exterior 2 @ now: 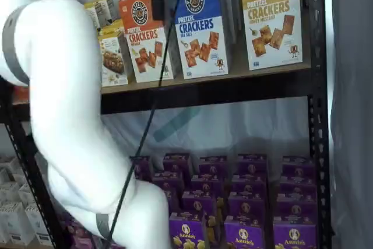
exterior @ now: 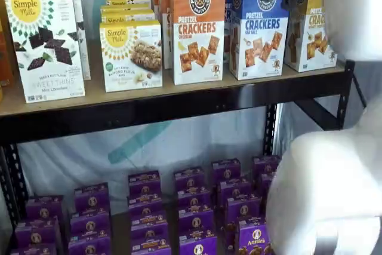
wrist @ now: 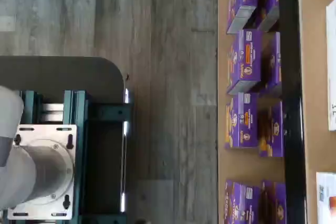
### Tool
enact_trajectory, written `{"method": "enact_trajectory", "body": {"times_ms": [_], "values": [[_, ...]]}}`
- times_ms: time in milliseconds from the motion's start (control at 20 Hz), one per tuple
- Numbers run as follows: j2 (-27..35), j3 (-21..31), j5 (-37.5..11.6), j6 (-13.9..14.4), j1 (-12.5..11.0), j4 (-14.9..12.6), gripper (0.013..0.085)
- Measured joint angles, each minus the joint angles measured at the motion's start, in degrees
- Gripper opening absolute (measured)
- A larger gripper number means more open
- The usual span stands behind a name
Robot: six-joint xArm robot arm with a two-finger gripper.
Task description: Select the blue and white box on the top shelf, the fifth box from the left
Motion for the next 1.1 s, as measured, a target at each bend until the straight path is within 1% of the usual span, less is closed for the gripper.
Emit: {"method": "enact_trajectory", "body": {"times_ms": [50, 100, 150, 200, 300, 450, 600, 800, 1100], "values": [[-0.30, 0.48, -0.67, 0.05, 0.56, -1.05, 0.0850], [-0.90, 1.62, -2.05, 0.08, 1.47, -2.74, 0.0850], [-1.29, 2.58, -3.06, 0.01, 1.80, -3.58, 0.0850], [-1.51, 3.43, -3.92, -0.14, 1.78, -3.81, 0.0850], [-1.69, 4.47, -4.97, -0.42, 1.38, -3.40, 0.0850], [-1.87, 5.24, -6.26, -0.79, 0.37, -1.61, 0.0850], [-1.81, 5.20, -7.30, -1.14, -0.99, 0.94, 0.0850], [-0.57, 3.02, -7.40, -1.40, -3.27, 5.37, 0.0850], [0.36, 0.99, -9.49, -1.04, -4.78, 9.20, 0.0850]]}}
